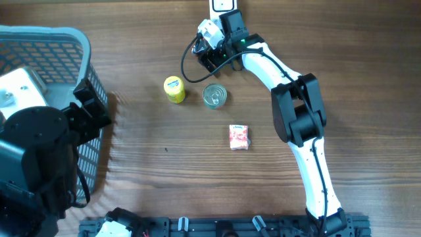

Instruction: Scan the item barcode

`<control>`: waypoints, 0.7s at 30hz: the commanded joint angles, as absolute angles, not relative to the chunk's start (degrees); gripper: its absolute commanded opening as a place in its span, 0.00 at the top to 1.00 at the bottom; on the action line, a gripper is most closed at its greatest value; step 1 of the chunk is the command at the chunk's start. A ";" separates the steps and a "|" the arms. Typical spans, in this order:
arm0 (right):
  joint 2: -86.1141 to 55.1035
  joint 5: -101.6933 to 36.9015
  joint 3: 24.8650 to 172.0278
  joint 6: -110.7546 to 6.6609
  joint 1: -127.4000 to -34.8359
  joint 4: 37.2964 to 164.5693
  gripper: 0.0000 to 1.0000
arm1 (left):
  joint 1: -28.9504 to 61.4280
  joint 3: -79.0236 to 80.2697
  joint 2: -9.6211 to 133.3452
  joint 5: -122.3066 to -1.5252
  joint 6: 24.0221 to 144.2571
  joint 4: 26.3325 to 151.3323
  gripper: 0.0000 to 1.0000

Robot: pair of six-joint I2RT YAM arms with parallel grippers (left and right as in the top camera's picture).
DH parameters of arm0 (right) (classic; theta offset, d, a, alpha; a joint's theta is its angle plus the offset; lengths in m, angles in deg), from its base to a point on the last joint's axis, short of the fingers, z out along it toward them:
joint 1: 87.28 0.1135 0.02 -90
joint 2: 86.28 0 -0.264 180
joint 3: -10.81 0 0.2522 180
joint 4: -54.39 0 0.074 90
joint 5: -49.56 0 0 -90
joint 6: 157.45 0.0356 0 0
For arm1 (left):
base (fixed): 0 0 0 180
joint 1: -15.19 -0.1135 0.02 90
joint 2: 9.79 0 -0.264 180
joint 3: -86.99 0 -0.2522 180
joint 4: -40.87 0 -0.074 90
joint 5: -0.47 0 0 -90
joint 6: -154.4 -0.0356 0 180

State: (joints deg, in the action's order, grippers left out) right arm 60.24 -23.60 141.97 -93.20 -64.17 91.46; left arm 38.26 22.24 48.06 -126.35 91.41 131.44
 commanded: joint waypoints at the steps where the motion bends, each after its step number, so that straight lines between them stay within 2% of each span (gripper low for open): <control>1: 64.28 -23.93 142.19 -92.94 -64.10 92.75 0.06 | 38.22 21.78 47.97 -126.92 92.37 131.44 0.00; 8: 64.28 -25.96 142.19 -92.77 -64.10 93.80 0.36 | 38.19 21.78 47.97 -126.92 92.37 131.46 0.00; 15: 64.28 -28.04 142.19 -92.77 -64.50 96.38 0.48 | 38.19 21.78 47.95 -126.90 92.37 131.46 0.00; 19: 64.26 -28.06 142.21 -92.77 -64.63 98.10 0.67 | 38.22 21.78 47.95 -126.90 92.37 131.64 0.00; 21: 64.26 -28.04 142.21 -92.74 -64.63 98.23 0.71 | 38.19 21.78 47.95 -126.90 92.37 131.64 0.00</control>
State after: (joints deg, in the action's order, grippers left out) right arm 60.72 -24.30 143.99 -92.81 -64.12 95.89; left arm 38.26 22.24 48.06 -126.35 91.56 131.57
